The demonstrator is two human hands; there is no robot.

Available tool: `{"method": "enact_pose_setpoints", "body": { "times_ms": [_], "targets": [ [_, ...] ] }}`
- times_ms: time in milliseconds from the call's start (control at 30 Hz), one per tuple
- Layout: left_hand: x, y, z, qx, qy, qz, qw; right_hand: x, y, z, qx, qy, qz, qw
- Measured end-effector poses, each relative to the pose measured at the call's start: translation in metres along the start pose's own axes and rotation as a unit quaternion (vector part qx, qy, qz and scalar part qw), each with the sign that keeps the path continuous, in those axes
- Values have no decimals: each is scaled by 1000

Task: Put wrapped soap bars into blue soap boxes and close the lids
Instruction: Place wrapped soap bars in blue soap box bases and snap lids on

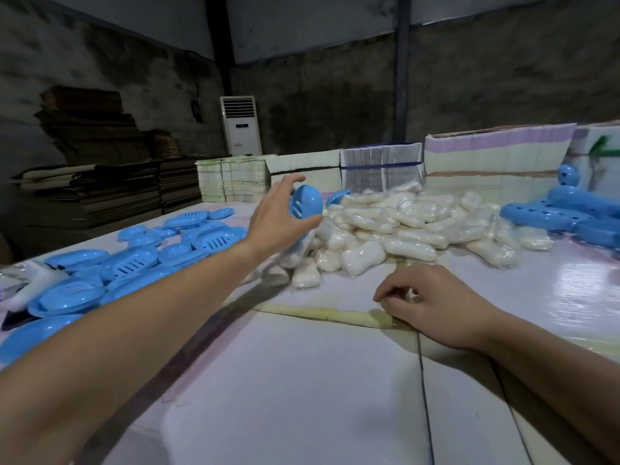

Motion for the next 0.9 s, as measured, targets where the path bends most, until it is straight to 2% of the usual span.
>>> {"method": "enact_pose_setpoints", "body": {
  "times_ms": [133,267,333,433,600,800,900],
  "targets": [
    [39,67,-6,132,-17,-81,988,0,7,11,-10,57,-27,998],
    [78,91,-45,323,-117,-28,939,6,30,31,-78,171,-86,978],
    [94,90,-66,325,-180,-9,929,12,43,39,-83,202,-110,970],
    [107,91,-77,273,-253,-35,927,17,58,46,-81,208,-141,964],
    [113,93,-80,261,-284,-62,921,20,71,48,-65,216,-188,956],
    [113,91,-83,284,-326,-50,900,-3,67,51,41,190,-161,967],
    [112,90,-85,287,-326,-49,899,-28,74,55,90,143,-177,970]
  ]
}}
Point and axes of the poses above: each hand's wrist, its own x-axis away from the middle knuckle, its own z-axis out of the back of the hand, y = z × x, the point moved 7 cm from there along -x, towards the middle knuckle, and after that the axes turned 2 degrees about -y, right-handed, at the moved point
